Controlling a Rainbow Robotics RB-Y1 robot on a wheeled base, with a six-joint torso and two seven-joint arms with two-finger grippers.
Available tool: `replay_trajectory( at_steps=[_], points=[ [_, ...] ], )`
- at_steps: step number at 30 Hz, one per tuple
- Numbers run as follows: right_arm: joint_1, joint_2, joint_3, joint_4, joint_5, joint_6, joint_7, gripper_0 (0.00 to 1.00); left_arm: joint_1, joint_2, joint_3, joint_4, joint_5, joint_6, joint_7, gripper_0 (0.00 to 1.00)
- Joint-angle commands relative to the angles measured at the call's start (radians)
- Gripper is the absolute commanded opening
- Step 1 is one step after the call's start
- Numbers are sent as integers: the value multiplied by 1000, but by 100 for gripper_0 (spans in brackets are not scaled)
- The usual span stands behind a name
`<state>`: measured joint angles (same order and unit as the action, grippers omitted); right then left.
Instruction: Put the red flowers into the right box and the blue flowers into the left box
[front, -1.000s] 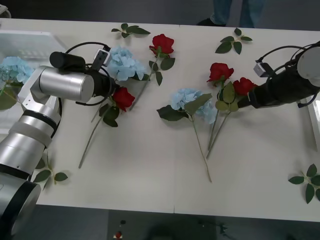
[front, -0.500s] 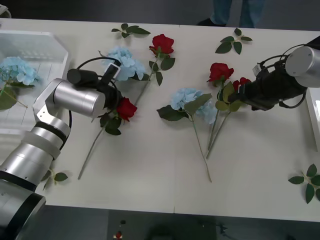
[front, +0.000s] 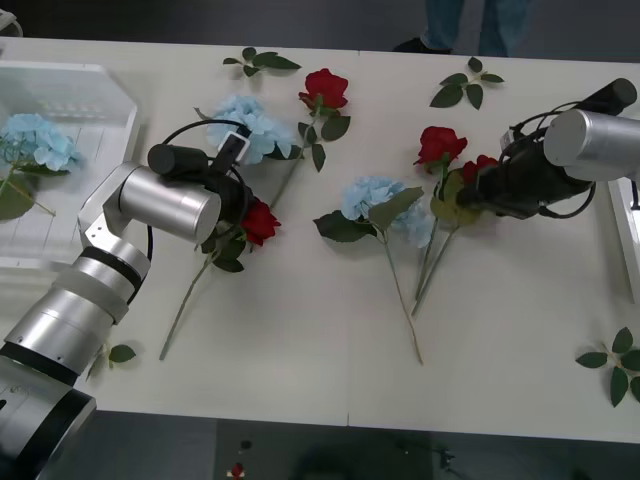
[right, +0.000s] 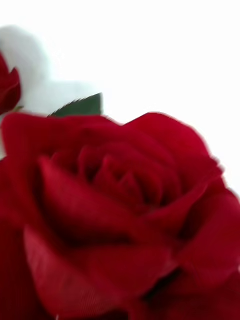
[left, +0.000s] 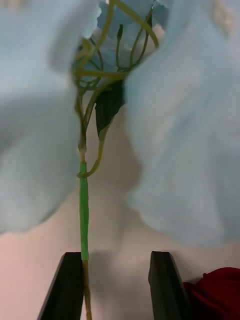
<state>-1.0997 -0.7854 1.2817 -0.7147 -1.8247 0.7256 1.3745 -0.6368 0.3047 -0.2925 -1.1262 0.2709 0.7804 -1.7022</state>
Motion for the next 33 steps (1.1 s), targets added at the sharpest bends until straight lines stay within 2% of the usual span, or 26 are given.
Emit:
replay_trajectory(
  at_steps=[1, 2, 7, 11, 18, 22, 27, 30, 33],
  points=[
    [-17, 26, -5, 14, 8, -18, -46, 0, 2, -3, -28, 32, 4, 2, 52, 12],
    [-17, 26, -5, 14, 8, -20, -48, 0, 2, -3, -27, 36, 4, 2, 55, 0],
    [-17, 26, -5, 12, 8, -20, -46, 0, 2, -1, -27, 39, 24, -29, 67, 0],
    [-17, 26, -5, 12, 8, -21, -46, 0, 2, -1, 6, 32, 123, -93, 78, 0],
    [-17, 18, -18, 6, 8, -20, -35, 0, 23, 25, 78, -92, 301, -127, 76, 0],
    [-17, -26, -53, -31, 13, 0, -9, 0, 39, 105, 84, -193, 378, -125, 65, 0],
    [-17, -129, -125, -92, 19, 49, 127, 0, 81, 235, 98, -336, 418, -122, 62, 0],
    [-17, -202, -154, -129, 19, 63, 228, 0, 111, 315, 156, -443, 456, -15, 73, 0],
    [-17, -270, -170, -163, 19, 63, 316, 0, 120, 352, 296, -531, 539, 226, 84, 0]
  ],
)
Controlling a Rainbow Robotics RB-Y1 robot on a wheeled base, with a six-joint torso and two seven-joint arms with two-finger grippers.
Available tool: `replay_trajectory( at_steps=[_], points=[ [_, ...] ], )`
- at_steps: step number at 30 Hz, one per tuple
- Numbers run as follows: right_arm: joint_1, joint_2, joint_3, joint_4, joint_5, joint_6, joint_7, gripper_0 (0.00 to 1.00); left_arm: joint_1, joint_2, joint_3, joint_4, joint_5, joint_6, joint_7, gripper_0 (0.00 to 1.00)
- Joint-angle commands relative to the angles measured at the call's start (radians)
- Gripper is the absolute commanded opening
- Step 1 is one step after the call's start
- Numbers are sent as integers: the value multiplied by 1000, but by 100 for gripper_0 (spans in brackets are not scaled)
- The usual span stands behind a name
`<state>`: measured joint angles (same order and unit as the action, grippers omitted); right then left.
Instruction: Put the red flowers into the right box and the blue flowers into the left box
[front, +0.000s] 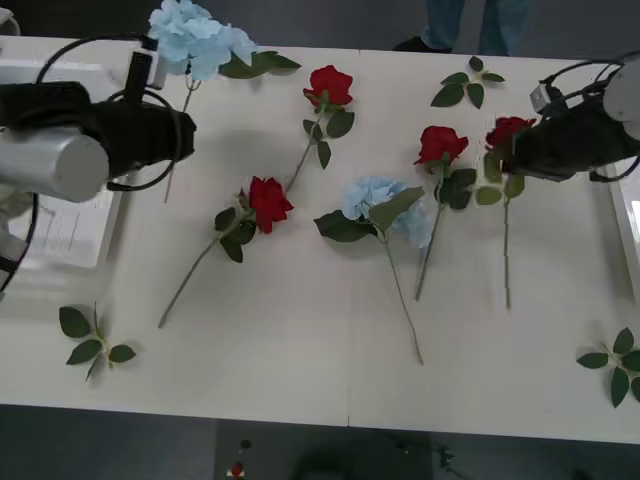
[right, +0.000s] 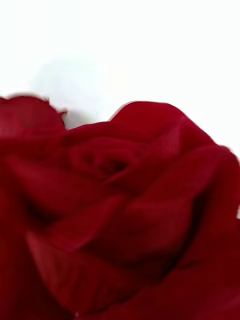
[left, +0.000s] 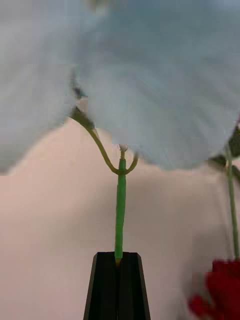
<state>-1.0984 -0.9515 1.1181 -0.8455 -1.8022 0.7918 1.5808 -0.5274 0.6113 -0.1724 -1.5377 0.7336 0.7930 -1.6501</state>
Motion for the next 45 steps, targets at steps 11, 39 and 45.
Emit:
replay_trajectory(
  at_steps=[11, 39, 45],
  points=[
    [-20, -332, -26, -79, 3, -19, 251, 0, 63, 216, 550, -170, 290, 724, 18, 0],
    [41, -339, 39, 220, 58, -229, 269, 8, 224, 269, 795, -168, 267, 739, -139, 96],
    [45, -339, 39, 220, 46, -247, 268, 100, 221, 269, 766, -170, 378, 838, -139, 100]
  ],
)
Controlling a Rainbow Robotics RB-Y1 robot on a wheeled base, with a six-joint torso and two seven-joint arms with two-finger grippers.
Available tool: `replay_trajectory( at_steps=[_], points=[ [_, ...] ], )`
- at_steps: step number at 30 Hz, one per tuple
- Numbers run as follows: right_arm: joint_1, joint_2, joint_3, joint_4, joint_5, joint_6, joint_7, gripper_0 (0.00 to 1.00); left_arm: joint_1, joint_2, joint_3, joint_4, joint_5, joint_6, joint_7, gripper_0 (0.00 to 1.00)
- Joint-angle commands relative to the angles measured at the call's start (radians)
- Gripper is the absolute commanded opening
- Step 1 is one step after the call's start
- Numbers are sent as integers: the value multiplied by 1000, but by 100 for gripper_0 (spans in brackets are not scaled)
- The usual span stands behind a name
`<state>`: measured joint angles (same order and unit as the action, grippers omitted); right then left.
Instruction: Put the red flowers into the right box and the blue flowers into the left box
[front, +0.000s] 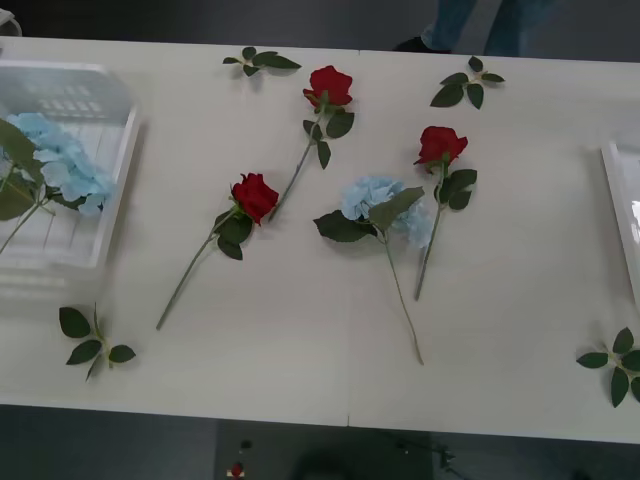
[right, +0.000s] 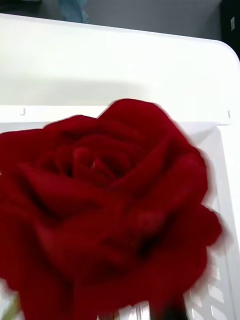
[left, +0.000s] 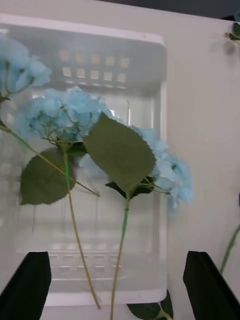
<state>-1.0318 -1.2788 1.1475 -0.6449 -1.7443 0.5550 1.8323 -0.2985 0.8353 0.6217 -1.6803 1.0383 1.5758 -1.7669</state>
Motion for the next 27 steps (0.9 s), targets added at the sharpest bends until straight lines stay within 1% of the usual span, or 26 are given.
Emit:
replay_trajectory(
  at_steps=[1, 5, 11, 15, 17, 18, 20, 21, 25, 27],
  points=[
    [-22, -11, 9, 21, -12, -12, 16, 100, -11, 45, -43, -27, 97, 62, -23, 100],
    [-22, -11, 9, 19, -17, -15, 16, 100, -41, 36, -139, -27, 215, 69, -17, 100],
    [-22, -11, 6, 7, -31, -1, 15, 100, -128, -32, -266, -27, 201, 44, -5, 100],
    [-5, -24, -63, -24, -90, 122, 4, 100, -208, -110, -364, -27, 103, 39, -2, 100],
    [15, -24, -111, -30, -155, 191, -1, 100, -237, -148, -410, -27, 45, 39, 1, 100],
    [35, -21, -146, -32, -232, 246, -2, 100, -257, -182, -451, -27, -14, 36, 1, 100],
    [64, -17, -170, -41, -330, 306, -1, 100, -277, -222, -502, -27, -104, 27, 3, 100],
    [72, -16, -175, -47, -345, 319, 1, 100, -280, -234, -517, -27, -130, 23, 3, 100],
    [98, -4, -187, -107, -331, 376, 9, 100, -283, -272, -637, -27, -267, -33, 9, 100],
    [98, 10, -189, -139, -274, 398, 13, 100, -283, -274, -711, -27, -330, -73, 17, 99]
  ],
)
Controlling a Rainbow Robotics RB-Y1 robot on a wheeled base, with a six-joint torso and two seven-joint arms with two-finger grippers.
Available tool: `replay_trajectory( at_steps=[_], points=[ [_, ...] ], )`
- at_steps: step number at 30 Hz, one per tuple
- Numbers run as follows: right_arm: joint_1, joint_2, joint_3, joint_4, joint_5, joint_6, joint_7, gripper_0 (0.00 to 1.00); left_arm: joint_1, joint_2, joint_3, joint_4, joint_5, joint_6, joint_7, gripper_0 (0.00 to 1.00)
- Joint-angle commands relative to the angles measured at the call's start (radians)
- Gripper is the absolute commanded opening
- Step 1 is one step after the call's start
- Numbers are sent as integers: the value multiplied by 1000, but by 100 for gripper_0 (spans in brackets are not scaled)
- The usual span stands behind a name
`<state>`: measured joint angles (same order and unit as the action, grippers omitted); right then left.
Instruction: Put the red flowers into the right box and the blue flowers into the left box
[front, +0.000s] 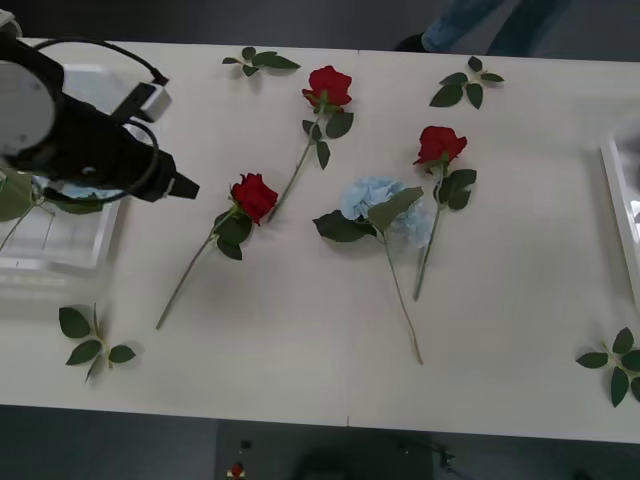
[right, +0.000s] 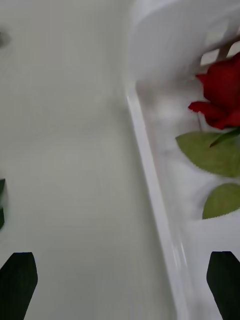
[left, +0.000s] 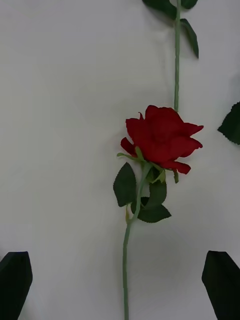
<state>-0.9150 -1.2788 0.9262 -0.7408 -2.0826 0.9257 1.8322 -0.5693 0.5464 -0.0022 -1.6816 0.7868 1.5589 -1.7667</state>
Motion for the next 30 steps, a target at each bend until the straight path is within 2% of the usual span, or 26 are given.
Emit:
replay_trajectory(
  at_steps=[1, 7, 14, 20, 21, 23, 28, 29, 30],
  points=[
    [-19, 19, 30, -65, 98, 33, 13, 100, -12, 12, -125, -24, -112, -82, 21, 96],
    [-64, 105, 26, -124, 283, 38, -53, 100, -11, -37, -242, 6, -273, -175, 44, 93],
    [-140, 257, 26, -190, 559, 30, -333, 100, -9, -83, -337, 125, -374, -315, 53, 93],
    [-183, 381, 26, -190, 713, 30, -519, 100, -9, -105, -360, 183, -411, -358, 62, 92],
    [-186, 395, 26, -192, 727, 30, -541, 100, -9, -106, -361, 186, -414, -358, 62, 90],
    [-197, 441, 26, -184, 774, 30, -611, 100, -8, -108, -369, 194, -425, -356, 62, 81],
    [-213, 533, 26, -161, 868, 30, -742, 100, -8, -108, -403, 215, -443, -373, 69, 76],
    [-213, 555, 26, -160, 898, 32, -771, 100, -8, -108, -410, 221, -445, -379, 72, 69],
    [-216, 564, 26, -160, 915, 30, -786, 100, -6, -108, -417, 226, -446, -382, 72, 66]
  ],
)
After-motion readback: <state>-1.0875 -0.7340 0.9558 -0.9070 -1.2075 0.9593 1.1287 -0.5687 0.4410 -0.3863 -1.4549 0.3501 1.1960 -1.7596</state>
